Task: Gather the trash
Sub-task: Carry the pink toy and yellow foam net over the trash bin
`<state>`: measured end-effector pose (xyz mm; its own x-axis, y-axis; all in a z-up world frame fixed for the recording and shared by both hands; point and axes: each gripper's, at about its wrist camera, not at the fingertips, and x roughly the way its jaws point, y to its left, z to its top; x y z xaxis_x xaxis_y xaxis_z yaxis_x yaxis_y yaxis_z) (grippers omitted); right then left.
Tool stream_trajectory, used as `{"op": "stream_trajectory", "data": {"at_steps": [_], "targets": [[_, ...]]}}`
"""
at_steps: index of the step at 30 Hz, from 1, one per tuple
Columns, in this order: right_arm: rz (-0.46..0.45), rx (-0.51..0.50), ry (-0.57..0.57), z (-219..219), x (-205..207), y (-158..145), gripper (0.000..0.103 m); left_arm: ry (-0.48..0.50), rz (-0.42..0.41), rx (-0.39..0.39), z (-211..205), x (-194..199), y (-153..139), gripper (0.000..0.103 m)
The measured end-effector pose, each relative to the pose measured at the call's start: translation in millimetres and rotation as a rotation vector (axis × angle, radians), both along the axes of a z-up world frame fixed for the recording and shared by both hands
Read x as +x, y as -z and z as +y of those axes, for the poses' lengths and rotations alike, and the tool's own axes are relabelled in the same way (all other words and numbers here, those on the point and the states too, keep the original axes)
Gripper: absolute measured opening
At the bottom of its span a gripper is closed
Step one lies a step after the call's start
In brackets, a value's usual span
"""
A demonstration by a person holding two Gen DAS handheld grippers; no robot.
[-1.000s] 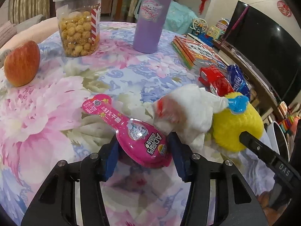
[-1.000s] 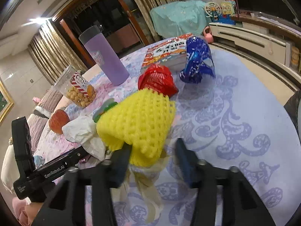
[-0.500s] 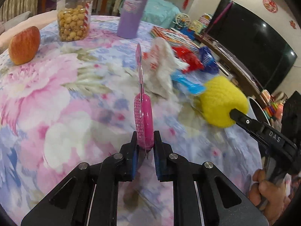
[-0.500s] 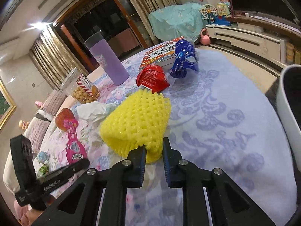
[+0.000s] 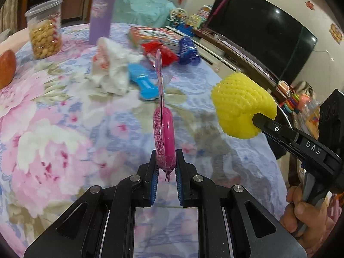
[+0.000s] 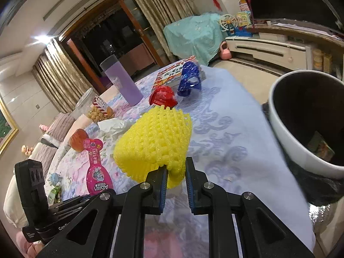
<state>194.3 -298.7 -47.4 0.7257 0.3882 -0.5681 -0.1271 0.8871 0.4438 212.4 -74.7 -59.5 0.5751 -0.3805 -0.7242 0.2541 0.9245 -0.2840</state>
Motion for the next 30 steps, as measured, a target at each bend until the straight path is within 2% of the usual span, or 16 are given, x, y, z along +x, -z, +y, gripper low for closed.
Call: {"op": "stream_trajectory", "data": {"at_steps": [30], "targets": [[-0.041, 0.029, 0.205, -95.6, -62.4, -5.4, 0.016, 0.220, -0.031, 0.020, -103.3, -15.7, -19.0, 0.013]]}}
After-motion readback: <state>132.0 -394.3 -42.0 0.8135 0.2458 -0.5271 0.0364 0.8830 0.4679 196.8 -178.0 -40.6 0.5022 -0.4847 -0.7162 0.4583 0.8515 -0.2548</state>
